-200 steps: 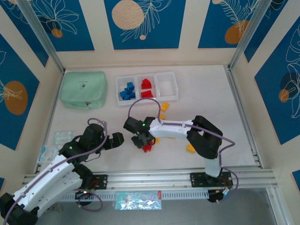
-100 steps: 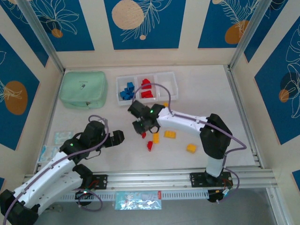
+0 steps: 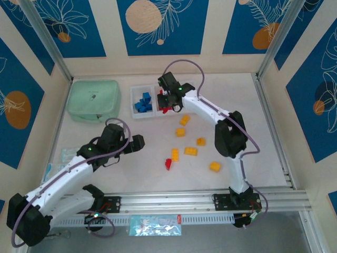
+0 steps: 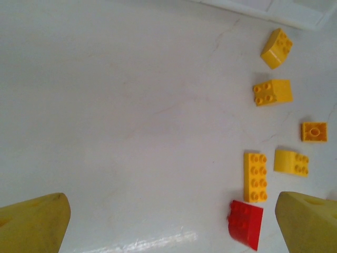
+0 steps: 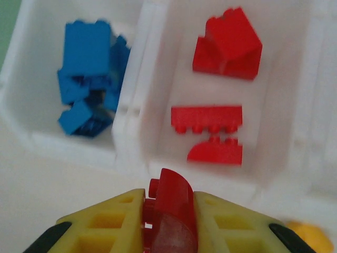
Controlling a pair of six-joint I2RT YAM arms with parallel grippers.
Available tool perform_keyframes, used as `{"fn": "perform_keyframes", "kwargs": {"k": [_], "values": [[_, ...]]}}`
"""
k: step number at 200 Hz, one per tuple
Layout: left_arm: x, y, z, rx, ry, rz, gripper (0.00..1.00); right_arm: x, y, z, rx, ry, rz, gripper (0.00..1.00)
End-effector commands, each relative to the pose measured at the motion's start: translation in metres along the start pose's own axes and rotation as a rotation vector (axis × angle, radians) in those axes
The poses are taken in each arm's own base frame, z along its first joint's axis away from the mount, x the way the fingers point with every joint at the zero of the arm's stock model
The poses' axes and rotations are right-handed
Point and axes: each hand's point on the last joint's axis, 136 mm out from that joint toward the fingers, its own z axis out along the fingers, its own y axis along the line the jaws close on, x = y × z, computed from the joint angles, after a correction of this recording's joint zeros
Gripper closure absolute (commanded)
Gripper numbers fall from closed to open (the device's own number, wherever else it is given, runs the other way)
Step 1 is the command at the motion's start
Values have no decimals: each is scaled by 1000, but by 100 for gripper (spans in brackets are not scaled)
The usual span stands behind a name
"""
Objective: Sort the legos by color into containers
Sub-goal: Place the lego in the container, then pick up the lego from the bottom-center of the table.
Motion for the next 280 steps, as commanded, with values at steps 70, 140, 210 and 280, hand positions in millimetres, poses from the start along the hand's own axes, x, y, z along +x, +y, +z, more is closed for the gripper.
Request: {"fn": "perform_keyframes", "kwargs": {"k": [70,140,210,280], "values": [[-24,-21,9,77,-24,-17,1,-30,-25,53,58,18,-34,60],[-17,-28,9,128,10,-7,1,-32,2,-26,-22,-77,-60,50],[3,-11,-1,83,53,17,1,82,21,-78,-69,88,-45,41],[35,9,-1,77,106,-41,1,210,44,-92,24,324,-29,37]]}}
